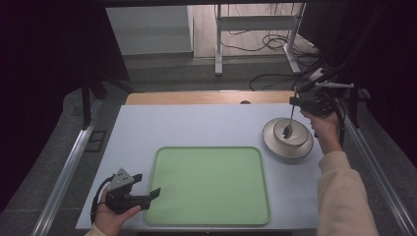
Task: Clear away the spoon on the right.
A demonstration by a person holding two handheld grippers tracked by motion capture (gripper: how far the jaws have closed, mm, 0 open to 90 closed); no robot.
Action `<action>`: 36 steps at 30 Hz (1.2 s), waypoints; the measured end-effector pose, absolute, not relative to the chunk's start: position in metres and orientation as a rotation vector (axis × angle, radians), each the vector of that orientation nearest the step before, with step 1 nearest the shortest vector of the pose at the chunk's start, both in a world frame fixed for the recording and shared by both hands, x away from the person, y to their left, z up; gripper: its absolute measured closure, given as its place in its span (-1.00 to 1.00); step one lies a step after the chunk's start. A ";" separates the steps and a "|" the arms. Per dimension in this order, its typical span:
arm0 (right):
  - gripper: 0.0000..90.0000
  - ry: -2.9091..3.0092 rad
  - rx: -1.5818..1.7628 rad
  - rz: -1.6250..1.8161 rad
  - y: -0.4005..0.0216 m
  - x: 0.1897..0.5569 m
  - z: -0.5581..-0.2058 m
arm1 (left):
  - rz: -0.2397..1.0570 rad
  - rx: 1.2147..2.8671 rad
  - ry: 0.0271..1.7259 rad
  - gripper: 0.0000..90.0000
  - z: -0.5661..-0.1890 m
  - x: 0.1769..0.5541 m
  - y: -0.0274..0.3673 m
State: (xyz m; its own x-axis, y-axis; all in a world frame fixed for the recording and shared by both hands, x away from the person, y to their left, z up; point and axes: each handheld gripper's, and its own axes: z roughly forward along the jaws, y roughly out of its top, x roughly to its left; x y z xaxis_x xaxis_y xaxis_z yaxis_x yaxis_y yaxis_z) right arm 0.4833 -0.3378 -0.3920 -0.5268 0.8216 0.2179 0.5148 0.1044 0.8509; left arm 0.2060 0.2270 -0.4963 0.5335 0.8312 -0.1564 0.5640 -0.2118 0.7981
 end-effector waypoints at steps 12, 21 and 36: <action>0.97 2.089 1.262 1.424 -0.335 0.464 -0.374 | 0.392 1.898 1.141 -0.68 -0.496 0.206 0.228; 0.97 2.109 1.223 1.441 -0.330 0.449 -0.365 | 0.391 1.898 1.141 -0.68 -0.496 0.205 0.227; 0.97 2.136 1.155 1.489 -0.313 0.424 -0.353 | 0.396 1.894 1.136 -0.67 -0.495 0.205 0.228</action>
State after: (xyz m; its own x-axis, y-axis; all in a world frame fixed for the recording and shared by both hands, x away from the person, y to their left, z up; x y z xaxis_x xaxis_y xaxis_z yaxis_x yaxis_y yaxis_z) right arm 0.4242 -0.3126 -0.3527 -0.6355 0.7461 0.1987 0.4445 0.1430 0.8843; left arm 0.2047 0.2276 -0.4951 0.5333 0.8318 -0.1539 0.5555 -0.2072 0.8053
